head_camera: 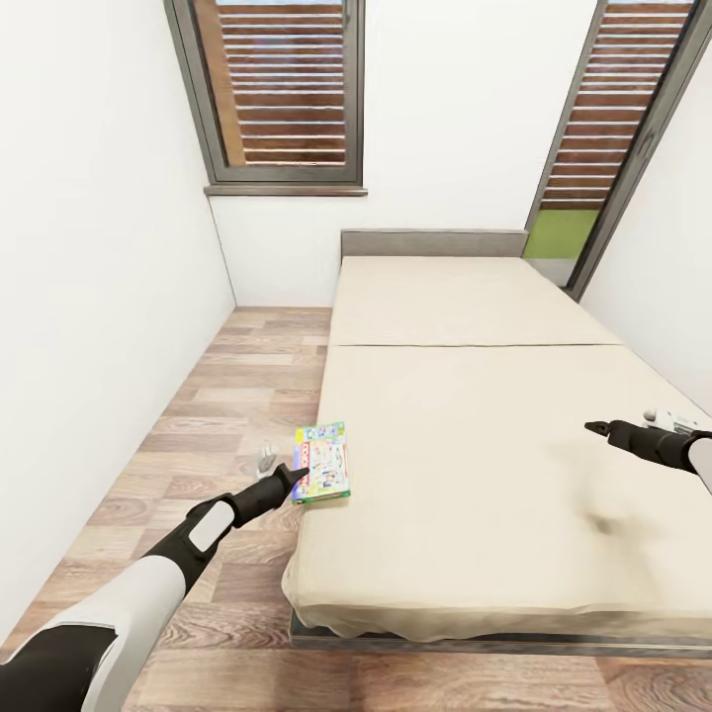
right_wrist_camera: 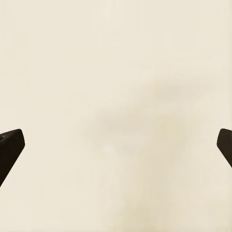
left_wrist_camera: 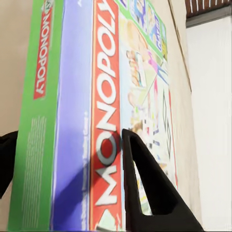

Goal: Put all the toys in the child's room - the three board games (two on the bed and one on the table), the two jigsaw puzzles on the table, and the tennis ball on the table - inside the toy box on the table in the child's room.

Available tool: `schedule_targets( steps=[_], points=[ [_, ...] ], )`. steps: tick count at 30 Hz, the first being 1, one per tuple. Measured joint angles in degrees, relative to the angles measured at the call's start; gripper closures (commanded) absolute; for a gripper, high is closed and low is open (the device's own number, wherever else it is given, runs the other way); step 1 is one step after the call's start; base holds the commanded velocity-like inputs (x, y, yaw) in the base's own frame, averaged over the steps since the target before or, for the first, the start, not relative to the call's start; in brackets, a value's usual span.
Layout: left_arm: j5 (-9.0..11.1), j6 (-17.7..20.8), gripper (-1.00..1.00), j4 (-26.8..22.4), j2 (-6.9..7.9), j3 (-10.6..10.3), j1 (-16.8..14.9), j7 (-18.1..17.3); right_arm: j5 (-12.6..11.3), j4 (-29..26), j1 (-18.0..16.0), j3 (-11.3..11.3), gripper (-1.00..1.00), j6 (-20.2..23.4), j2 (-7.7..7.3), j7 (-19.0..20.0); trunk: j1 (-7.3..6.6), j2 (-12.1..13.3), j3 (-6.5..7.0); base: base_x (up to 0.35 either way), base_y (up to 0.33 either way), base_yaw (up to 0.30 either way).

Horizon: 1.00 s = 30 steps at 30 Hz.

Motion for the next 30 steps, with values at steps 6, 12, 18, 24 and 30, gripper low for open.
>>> schedule_targets(
  steps=[6,12,18,24,30],
  points=[
    [-0.19,-0.07,1.0,-0.17,-0.02,-0.06,0.0,0.05,0.02,0.0,0.0,0.0,-1.0,0.0,0.0,0.0,0.0,0.0,0.0,0.0,0.0,0.0],
    [-0.13,-0.06,1.0,-0.42,-0.03,-0.24,0.0,0.45,-0.01,0.0,0.0,0.0,-1.0,0.0,0.0,0.0,0.0,0.0,0.0,0.0,0.0,0.0],
    [-1.03,-0.44,1.0,-0.79,-0.05,-0.38,0.01,0.26,-0.02,0.0,0.0,0.0,-1.0,0.0,0.0,0.0,0.01,0.01,0.0,0.0,0.0,0.0],
    [-1.36,-0.58,1.0,-0.85,-0.03,-0.68,0.03,-0.58,-0.03,0.0,0.0,0.0,-1.0,0.05,-0.04,0.03,0.01,0.01,-0.01,0.0,0.0,0.0],
    [-1.33,-0.54,1.0,-0.99,-0.05,-0.75,0.05,-2.16,-0.04,0.0,0.06,-0.02,-1.0,0.05,-0.13,0.26,0.01,0.01,-0.01,0.0,0.0,0.0]
  ],
)
